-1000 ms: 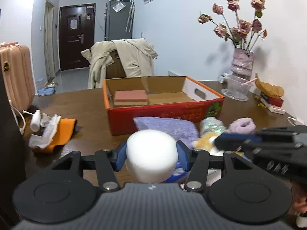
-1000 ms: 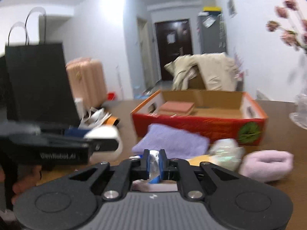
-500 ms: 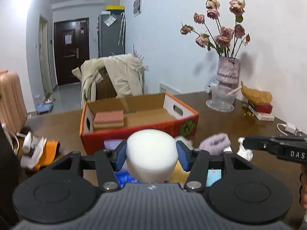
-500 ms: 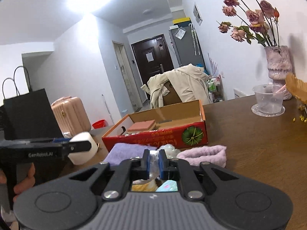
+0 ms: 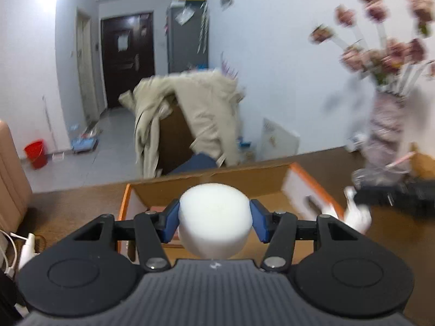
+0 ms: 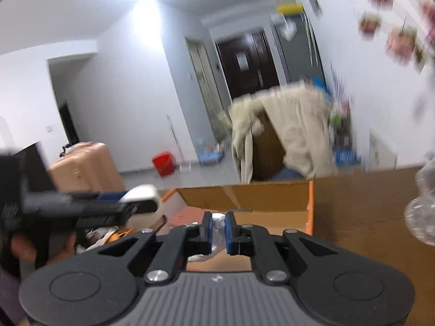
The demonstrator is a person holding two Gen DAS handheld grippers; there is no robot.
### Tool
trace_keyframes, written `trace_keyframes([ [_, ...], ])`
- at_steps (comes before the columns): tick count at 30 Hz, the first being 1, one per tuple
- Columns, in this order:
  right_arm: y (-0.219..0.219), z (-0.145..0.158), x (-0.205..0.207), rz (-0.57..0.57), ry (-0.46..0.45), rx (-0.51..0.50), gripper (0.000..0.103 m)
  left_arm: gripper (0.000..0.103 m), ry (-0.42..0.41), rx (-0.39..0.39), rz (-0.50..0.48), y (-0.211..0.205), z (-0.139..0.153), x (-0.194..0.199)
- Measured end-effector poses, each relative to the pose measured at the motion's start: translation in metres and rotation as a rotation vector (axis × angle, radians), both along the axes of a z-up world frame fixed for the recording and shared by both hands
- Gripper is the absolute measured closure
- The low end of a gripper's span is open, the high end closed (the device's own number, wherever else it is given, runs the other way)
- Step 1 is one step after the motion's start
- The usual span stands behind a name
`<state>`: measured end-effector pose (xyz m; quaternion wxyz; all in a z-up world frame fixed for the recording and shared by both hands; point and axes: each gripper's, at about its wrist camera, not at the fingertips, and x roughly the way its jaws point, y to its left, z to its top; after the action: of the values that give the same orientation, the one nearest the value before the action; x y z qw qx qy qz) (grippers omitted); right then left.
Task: Organize soft objects
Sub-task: 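Carry both held items into the box and open both grippers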
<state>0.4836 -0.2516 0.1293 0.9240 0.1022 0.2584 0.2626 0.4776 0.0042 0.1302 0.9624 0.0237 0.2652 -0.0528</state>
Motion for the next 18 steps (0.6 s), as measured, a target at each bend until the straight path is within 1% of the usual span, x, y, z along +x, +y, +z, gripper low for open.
trace_keyframes([
  [2,0.015,-0.012,0.054,-0.034,0.085,-0.009,0.094,0.048,0.040,0.010,0.053,0.015,-0.019,0.024],
  [4,0.032,-0.029,0.102,-0.052,0.173,-0.004,0.094,0.047,0.103,0.005,0.099,0.032,-0.039,0.044],
  [6,0.052,-0.049,0.142,-0.067,0.264,-0.006,0.094,0.047,0.149,0.016,0.110,0.042,-0.055,0.058],
  [8,0.076,-0.064,0.171,-0.075,0.291,-0.050,0.093,0.044,0.173,0.030,0.122,0.050,-0.066,0.067],
  [9,0.086,-0.070,0.182,-0.095,0.299,-0.064,0.088,0.040,0.175,0.027,0.127,0.054,-0.068,0.070],
  [10,0.094,-0.076,0.189,-0.104,0.299,-0.074,0.085,0.035,0.172,0.018,0.127,0.057,-0.069,0.072],
  [11,0.102,-0.081,0.194,-0.099,0.299,-0.086,0.080,0.034,0.168,0.006,0.117,0.060,-0.068,0.074],
  [12,0.105,-0.085,0.197,-0.098,0.310,-0.090,0.071,0.034,0.163,-0.002,0.115,0.061,-0.067,0.075],
  [13,0.105,-0.088,0.197,-0.098,0.320,-0.078,0.064,0.032,0.158,-0.006,0.113,0.061,-0.065,0.075],
  [14,0.103,-0.087,0.195,-0.092,0.321,-0.060,0.062,0.032,0.150,-0.007,0.107,0.061,-0.062,0.074],
  [15,0.098,-0.083,0.191,-0.087,0.311,-0.037,0.063,0.030,0.142,-0.006,0.104,0.060,-0.060,0.072],
  [17,0.083,-0.068,0.177,-0.098,0.263,-0.032,0.062,0.030,0.121,-0.010,0.098,0.056,-0.051,0.066],
  [18,0.077,-0.058,0.168,-0.106,0.233,-0.035,0.060,0.030,0.113,-0.019,0.093,0.052,-0.046,0.061],
])
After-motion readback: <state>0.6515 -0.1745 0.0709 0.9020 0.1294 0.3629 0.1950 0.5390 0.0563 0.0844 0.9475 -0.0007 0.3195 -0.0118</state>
